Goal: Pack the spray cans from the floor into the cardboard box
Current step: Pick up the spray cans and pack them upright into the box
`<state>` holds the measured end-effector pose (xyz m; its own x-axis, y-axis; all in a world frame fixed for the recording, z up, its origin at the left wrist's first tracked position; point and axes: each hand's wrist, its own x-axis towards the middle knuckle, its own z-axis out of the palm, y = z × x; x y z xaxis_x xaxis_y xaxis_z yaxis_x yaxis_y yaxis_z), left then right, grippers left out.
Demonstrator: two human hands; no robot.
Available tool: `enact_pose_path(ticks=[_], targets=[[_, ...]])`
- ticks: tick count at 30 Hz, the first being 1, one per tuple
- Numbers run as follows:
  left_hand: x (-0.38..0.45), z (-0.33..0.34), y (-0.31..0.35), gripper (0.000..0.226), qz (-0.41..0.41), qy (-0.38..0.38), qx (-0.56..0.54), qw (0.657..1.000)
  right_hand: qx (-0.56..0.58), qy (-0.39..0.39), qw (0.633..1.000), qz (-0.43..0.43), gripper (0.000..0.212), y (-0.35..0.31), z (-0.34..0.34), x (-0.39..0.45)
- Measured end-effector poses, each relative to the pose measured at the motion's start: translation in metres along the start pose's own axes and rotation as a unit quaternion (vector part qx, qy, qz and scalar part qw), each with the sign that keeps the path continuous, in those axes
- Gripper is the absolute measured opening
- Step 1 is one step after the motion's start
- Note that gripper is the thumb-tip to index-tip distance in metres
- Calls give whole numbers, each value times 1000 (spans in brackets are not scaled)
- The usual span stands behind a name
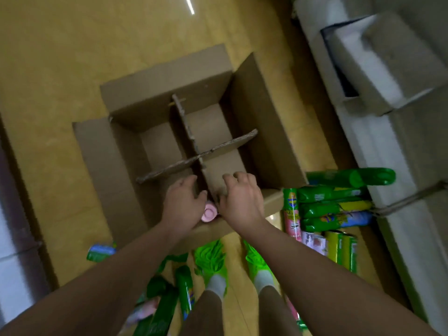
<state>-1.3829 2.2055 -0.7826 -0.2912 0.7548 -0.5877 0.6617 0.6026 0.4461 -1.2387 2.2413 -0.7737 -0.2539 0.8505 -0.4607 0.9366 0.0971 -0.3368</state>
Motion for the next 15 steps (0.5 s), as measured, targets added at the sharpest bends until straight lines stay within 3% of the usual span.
enact_pose_path(ticks=[7, 15], targets=[[-8, 48, 121, 57, 158, -65, 76, 982, 51, 111, 978, 166, 47, 123, -46, -27], [-33, 147, 216, 62, 272, -114, 104, 950, 126, 151, 928, 316, 53, 259, -50, -82]])
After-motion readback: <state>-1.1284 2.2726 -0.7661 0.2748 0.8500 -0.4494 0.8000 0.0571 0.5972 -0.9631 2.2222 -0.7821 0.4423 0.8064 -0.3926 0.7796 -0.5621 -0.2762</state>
